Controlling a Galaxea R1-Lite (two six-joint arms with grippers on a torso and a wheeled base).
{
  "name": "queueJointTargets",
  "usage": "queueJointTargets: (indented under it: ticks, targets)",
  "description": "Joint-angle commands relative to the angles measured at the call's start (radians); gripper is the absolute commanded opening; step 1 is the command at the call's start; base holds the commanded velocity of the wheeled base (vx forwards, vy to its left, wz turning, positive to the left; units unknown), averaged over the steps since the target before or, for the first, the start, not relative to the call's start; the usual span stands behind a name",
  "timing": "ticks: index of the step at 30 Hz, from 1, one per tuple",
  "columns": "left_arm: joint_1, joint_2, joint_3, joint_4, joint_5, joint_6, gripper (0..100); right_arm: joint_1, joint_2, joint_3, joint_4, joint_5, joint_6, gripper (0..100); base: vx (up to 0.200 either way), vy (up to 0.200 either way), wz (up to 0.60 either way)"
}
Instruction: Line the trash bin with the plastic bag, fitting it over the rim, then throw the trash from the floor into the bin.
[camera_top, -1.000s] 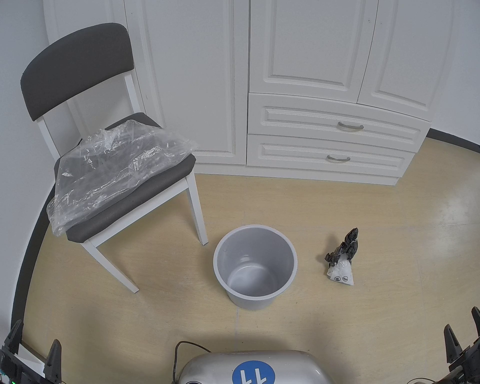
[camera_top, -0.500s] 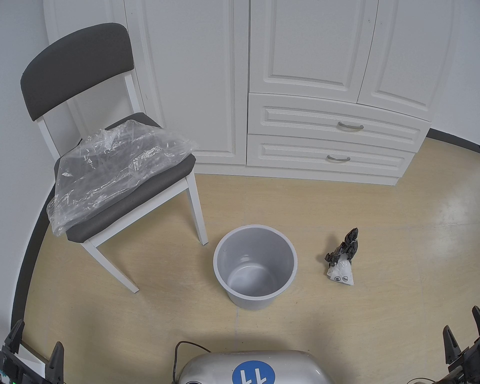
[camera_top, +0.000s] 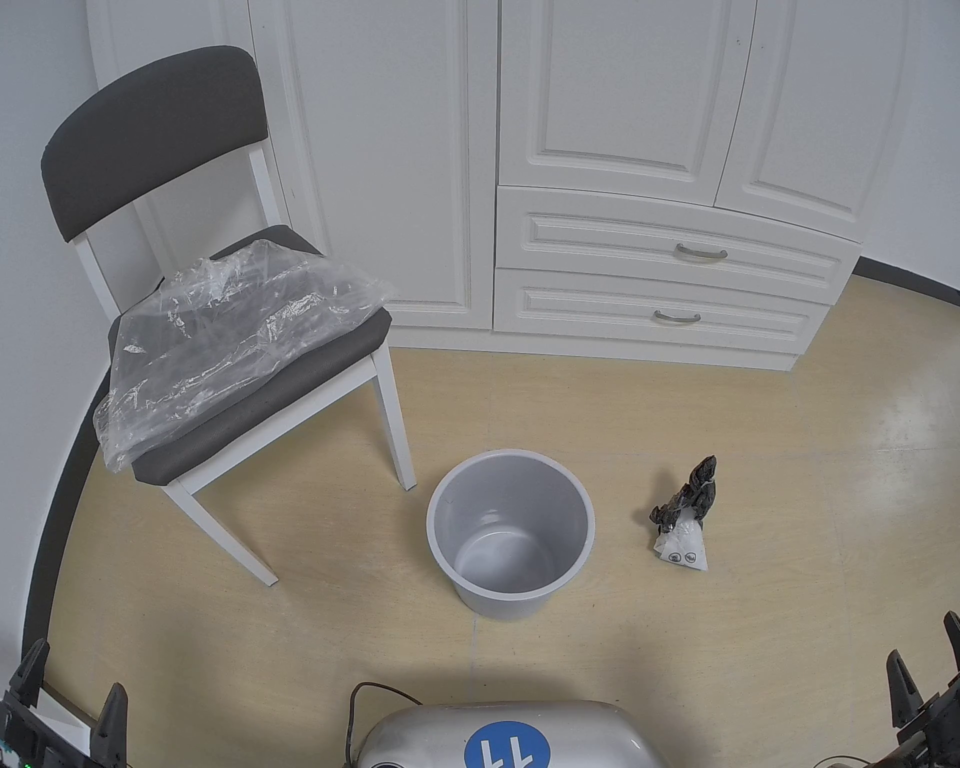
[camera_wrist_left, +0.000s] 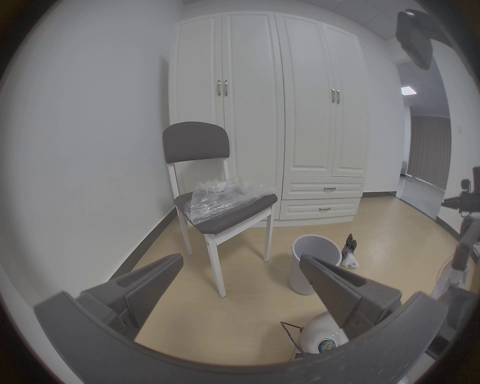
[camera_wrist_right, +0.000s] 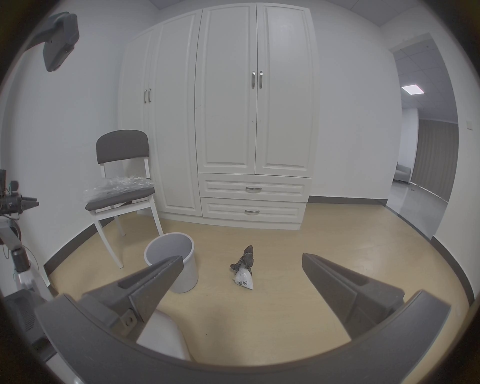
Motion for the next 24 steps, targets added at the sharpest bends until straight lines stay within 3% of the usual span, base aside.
queueJointTargets:
  ticks: [1, 2, 4, 5, 8, 11, 12, 15, 16, 18, 21, 24]
  targets:
    - [0.0, -0.016, 0.018, 0.004, 0.03, -0.058, 100, 0.002, -0.016, 0.008, -0.022, -0.026, 0.07, 100, 0.0, 0.0, 0.0]
    - [0.0, -0.016, 0.018, 0.002, 0.043, -0.072, 100, 0.002, -0.016, -0.01, -0.045, -0.034, 0.119, 100, 0.0, 0.0, 0.0]
    - [0.0, -0.016, 0.018, 0.002, 0.053, -0.083, 100, 0.002, -0.016, -0.116, -0.07, -0.042, 0.295, 100, 0.0, 0.0, 0.0]
    - [0.0, -0.016, 0.018, 0.002, 0.054, -0.083, 100, 0.002, -0.016, -0.142, -0.048, -0.048, 0.318, 100, 0.0, 0.0, 0.0]
    - [0.0, -0.016, 0.018, 0.002, 0.051, -0.075, 100, 0.002, -0.016, -0.15, 0.013, -0.059, 0.257, 100, 0.0, 0.0, 0.0]
    - [0.0, -0.016, 0.018, 0.002, 0.051, -0.075, 100, 0.002, -0.016, -0.15, 0.013, -0.059, 0.257, 100, 0.0, 0.0, 0.0]
    - [0.0, -0.016, 0.016, -0.009, 0.017, -0.017, 100, 0.002, -0.016, -0.117, 0.021, -0.05, 0.171, 100, 0.0, 0.0, 0.0]
    - [0.0, -0.016, -0.056, -0.11, -0.019, -0.057, 100, 0.002, -0.016, -0.122, 0.022, -0.007, 0.157, 100, 0.0, 0.0, 0.0]
    - [-0.003, -0.01, -0.119, -0.154, -0.067, -0.123, 100, 0.002, -0.016, -0.127, 0.024, 0.039, 0.15, 100, 0.0, 0.0, 0.0]
    - [-0.005, -0.002, -0.162, -0.144, -0.108, -0.141, 100, 0.003, -0.009, -0.133, 0.024, 0.072, 0.139, 100, 0.0, 0.0, 0.0]
    - [-0.017, 0.059, -0.205, -0.082, -0.118, -0.089, 100, 0.021, 0.076, -0.171, 0.018, 0.116, 0.101, 100, 0.0, 0.0, 0.0]
    - [-0.021, 0.192, -0.242, -0.078, -0.112, -0.035, 100, 0.026, 0.219, -0.239, 0.007, 0.119, 0.084, 100, 0.0, 0.0, 0.0]
